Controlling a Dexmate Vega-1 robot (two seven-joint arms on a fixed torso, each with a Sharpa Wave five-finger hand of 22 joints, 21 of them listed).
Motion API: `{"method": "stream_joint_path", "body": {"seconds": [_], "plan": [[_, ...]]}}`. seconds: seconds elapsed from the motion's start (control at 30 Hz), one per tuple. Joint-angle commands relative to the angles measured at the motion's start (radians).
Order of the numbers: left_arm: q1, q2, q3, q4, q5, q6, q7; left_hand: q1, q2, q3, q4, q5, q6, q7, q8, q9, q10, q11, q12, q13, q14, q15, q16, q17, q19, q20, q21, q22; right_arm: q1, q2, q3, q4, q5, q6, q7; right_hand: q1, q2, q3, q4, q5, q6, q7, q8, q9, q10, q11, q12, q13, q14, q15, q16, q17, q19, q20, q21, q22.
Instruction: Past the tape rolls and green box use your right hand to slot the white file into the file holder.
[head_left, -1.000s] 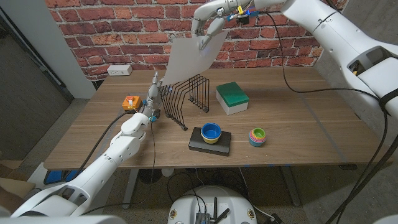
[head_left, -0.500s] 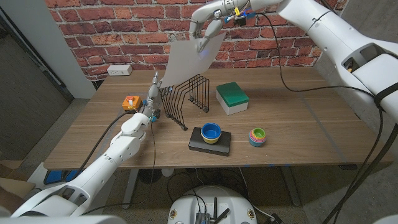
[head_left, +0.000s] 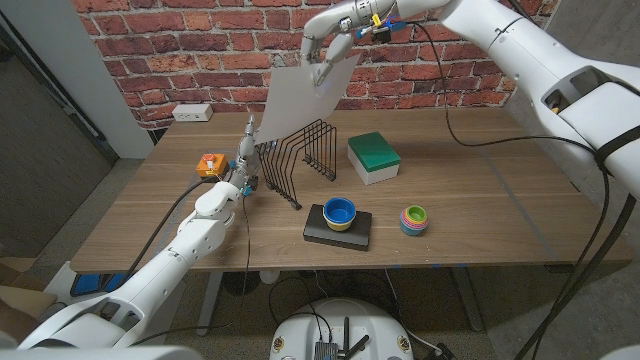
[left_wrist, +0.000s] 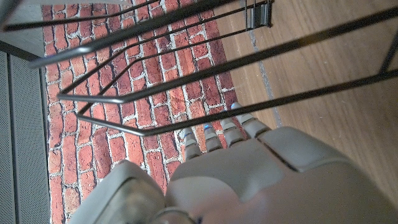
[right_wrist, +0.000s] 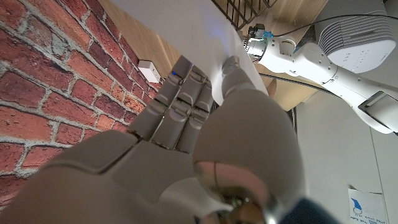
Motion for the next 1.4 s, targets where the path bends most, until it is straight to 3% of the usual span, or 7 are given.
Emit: {"method": "stream_joint_path", "body": {"seconds": [0.03, 0.9, 1.4], "plan": [[0.0, 0.0, 0.0, 0.0, 0.0, 0.0, 0.0, -0.001, 0.007, 0.0, 0.005, 0.006, -0.002, -0.009, 0.006, 0.005, -0.002, -0.008, 0.007, 0.005, 0.005, -0.005, 0.006, 0.002, 0.008, 0.001, 0.007, 0.005, 0.019, 0.037, -0.015, 0.075, 0.016, 0.034, -0.004, 0.001, 0.007, 0.01, -0.002, 0.006, 0.009, -0.003, -0.003, 0.004, 0.065, -0.059, 0.002, 0.005, -0.004, -0.048, -0.001, 0.0, -0.009, -0.121, 0.009, 0.001], [0.0, 0.0, 0.0, 0.001, 0.0, 0.0, 0.0, -0.001, 0.007, 0.0, 0.005, 0.006, -0.002, -0.009, 0.006, 0.005, -0.001, -0.005, 0.007, 0.005, 0.006, -0.004, 0.006, 0.002, 0.008, 0.001, 0.007, 0.005, 0.069, 0.14, -0.067, 0.292, 0.028, 0.136, -0.017, 0.0, 0.005, 0.014, -0.002, 0.007, 0.014, -0.001, -0.006, 0.005, 0.067, -0.059, 0.001, 0.007, -0.003, -0.048, 0.0, 0.001, -0.014, -0.121, 0.026, -0.001], [0.0, 0.0, 0.0, 0.001, 0.0, 0.0, 0.0, -0.001, 0.007, 0.0, 0.005, 0.006, -0.002, -0.009, 0.006, 0.005, -0.002, -0.007, 0.006, 0.005, 0.005, -0.005, 0.006, 0.002, 0.008, 0.001, 0.007, 0.005, 0.081, 0.18, -0.092, 0.354, 0.005, 0.167, -0.052, -0.004, 0.005, 0.018, -0.002, 0.007, 0.017, -0.001, -0.008, 0.006, 0.068, -0.059, 0.001, 0.01, -0.004, -0.048, 0.0, 0.003, -0.018, -0.12, 0.036, -0.001]]}}
